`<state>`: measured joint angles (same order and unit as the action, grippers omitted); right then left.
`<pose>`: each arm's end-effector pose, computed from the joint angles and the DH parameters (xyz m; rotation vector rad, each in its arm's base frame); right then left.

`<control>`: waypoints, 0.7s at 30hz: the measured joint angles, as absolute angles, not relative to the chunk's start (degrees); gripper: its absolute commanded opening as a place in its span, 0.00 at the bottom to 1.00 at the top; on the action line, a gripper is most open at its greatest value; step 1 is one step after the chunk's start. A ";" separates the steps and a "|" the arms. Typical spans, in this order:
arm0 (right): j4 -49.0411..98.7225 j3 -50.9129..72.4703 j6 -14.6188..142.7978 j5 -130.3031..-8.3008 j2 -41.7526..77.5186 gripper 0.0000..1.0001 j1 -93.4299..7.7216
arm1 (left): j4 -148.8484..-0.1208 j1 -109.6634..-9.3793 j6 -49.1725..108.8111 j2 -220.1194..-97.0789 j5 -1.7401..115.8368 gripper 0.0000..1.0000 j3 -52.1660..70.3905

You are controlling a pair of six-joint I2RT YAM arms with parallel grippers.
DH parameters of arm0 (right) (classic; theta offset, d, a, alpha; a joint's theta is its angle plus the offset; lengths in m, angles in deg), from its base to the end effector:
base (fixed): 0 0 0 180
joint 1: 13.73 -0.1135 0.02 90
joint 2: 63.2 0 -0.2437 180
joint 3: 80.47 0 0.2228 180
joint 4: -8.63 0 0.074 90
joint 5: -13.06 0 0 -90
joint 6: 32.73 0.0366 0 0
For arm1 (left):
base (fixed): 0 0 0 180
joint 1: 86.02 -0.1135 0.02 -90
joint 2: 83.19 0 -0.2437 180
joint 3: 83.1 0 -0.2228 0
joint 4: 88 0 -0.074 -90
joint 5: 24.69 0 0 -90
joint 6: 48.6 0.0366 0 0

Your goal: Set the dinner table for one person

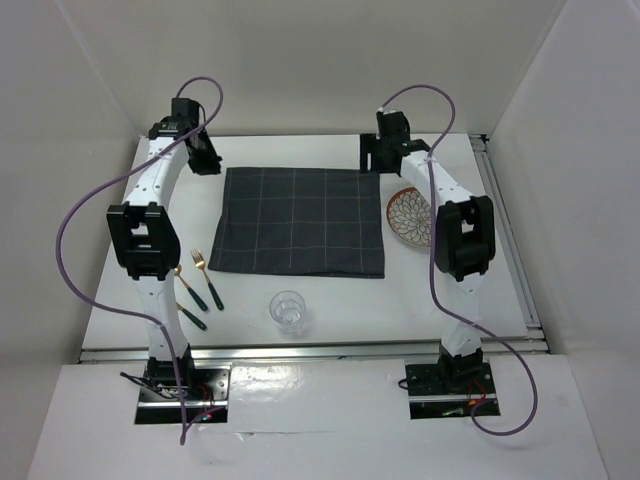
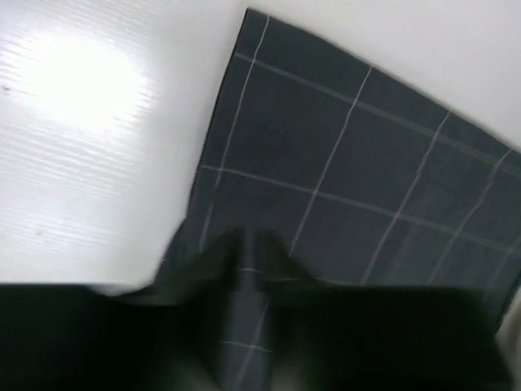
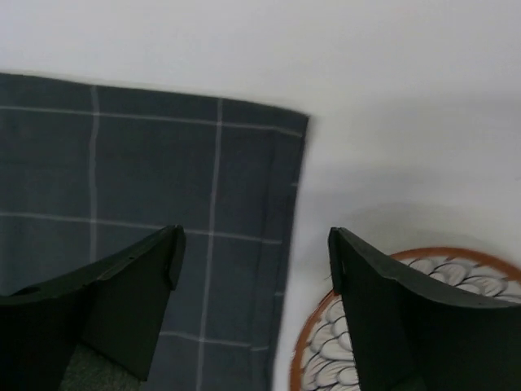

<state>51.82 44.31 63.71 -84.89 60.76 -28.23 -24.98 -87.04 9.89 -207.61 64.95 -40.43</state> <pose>0.4470 0.1104 0.2445 -0.0913 2.2999 0.0273 0.4458 0.0077 0.2794 -0.6865 2.3629 -0.2422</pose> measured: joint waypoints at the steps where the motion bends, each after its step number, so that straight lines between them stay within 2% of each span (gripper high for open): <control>1: 51.62 42.52 64.67 -84.12 59.41 0.75 -28.38 | -25.53 -86.93 10.09 -206.52 65.23 0.03 -38.61; 2: 51.53 40.81 65.61 -83.23 58.12 0.65 -28.58 | -26.19 -86.80 10.53 -205.62 65.47 0.00 -36.91; 3: 51.47 38.78 66.88 -82.24 56.81 0.57 -28.73 | -26.67 -86.58 11.03 -204.79 65.74 0.00 -35.21; 4: 51.03 36.22 67.97 -81.33 55.37 0.43 -28.93 | -27.06 -86.25 11.27 -204.09 66.11 0.00 -33.39; 6: 51.07 31.63 69.18 -80.54 52.98 0.25 -29.56 | -28.02 -85.18 11.23 -203.15 67.29 0.00 -29.59; 7: 51.38 29.51 69.61 -80.89 52.09 0.05 -30.09 | -28.46 -84.22 11.16 -202.76 68.29 0.00 -26.81; 8: 51.56 27.81 69.66 -81.04 51.47 0.00 -30.52 | -28.70 -83.63 11.16 -202.65 68.86 0.00 -25.26; 15: 52.76 16.40 70.84 -76.19 47.45 0.00 -31.49 | -31.96 -79.26 10.90 -201.01 71.11 0.00 -9.57; 21: 51.40 13.23 74.66 -70.20 44.85 0.00 -31.88 | -34.32 -79.56 9.72 -198.74 72.14 0.00 -3.23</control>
